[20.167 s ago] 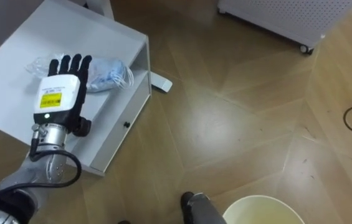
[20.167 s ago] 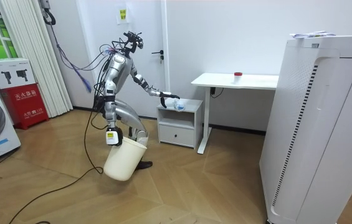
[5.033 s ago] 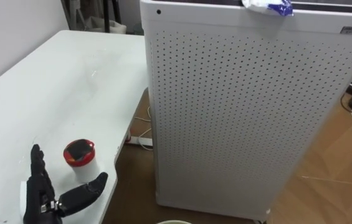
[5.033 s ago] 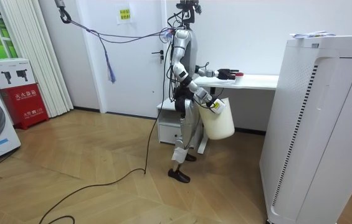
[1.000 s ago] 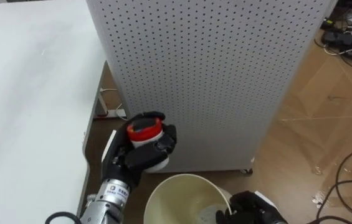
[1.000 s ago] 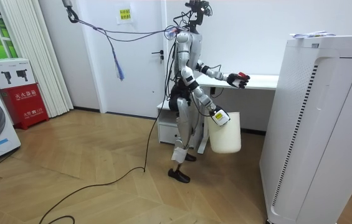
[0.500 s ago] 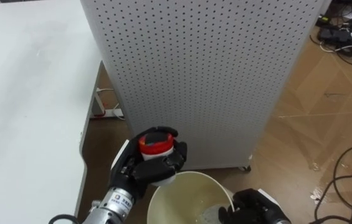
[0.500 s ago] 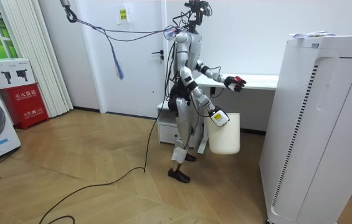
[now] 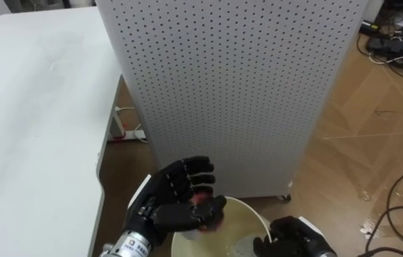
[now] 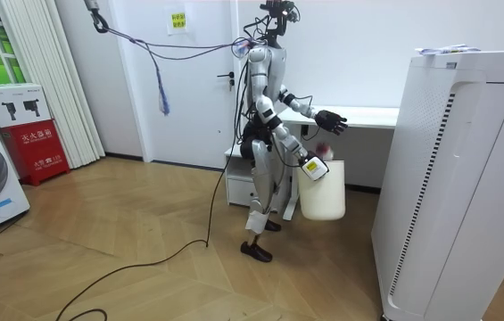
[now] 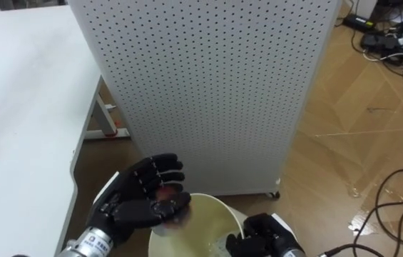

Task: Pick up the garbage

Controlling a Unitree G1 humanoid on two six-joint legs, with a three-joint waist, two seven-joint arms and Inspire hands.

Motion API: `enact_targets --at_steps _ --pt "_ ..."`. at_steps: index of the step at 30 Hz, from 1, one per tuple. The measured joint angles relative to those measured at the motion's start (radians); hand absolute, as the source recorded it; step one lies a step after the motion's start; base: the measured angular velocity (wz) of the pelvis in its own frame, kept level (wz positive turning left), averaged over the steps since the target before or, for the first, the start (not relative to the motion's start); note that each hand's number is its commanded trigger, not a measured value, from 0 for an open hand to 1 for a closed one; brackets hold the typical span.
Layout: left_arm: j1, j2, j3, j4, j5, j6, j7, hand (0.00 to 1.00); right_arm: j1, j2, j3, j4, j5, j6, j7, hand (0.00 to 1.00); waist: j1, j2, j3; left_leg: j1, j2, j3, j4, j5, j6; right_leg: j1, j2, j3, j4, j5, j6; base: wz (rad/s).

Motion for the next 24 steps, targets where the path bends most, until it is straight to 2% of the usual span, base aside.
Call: enact_targets --at_steps 5,8,15,21,24 --pt "0.003 0.001 0.000 0.000 0.000 0.000 -0.055 0.00 0.006 0.004 0.001 0.001 -0.003 0.003 0.004 1.00 -0.001 0.000 0.0000 0.000 0.001 -0.001 0.000 0.000 0.000 0.004 0.000 -0.003 -0.005 0.000 0.000 0.00" --pt "0.013 0.003 -0.002 0.000 -0.015 0.006 -0.088 0.00 0.005 -0.021 0.000 -0.001 0.000 0.003 0.006 1.00 -0.003 0.000 -0.0001 0.000 0.001 -0.001 -0.001 0.000 0.000 0.004 0.000 -0.003 -0.006 0.000 0.000 0.00" --pt "0.024 0.003 -0.015 0.000 -0.037 0.012 -0.156 0.00 0.005 -0.014 0.000 -0.003 0.013 0.003 0.023 1.00 -0.021 0.000 -0.0001 0.001 0.003 0.003 -0.001 0.000 0.000 0.003 0.003 -0.001 -0.006 0.003 -0.001 0.00" --pt "0.027 0.004 -0.017 -0.002 -0.037 0.013 -0.168 0.00 0.005 -0.014 0.000 -0.004 0.013 0.003 0.017 1.00 -0.021 0.000 -0.0002 0.010 0.003 0.005 -0.001 0.000 0.000 0.011 0.003 0.001 -0.006 0.004 -0.001 -0.01" --pt "0.027 0.002 -0.009 -0.009 -0.031 0.013 -0.167 0.00 0.005 -0.017 0.000 -0.016 0.014 0.003 0.017 1.00 -0.016 -0.002 -0.0030 0.023 0.003 0.018 -0.009 0.000 0.000 0.014 0.005 0.015 -0.006 0.004 -0.001 -0.11"
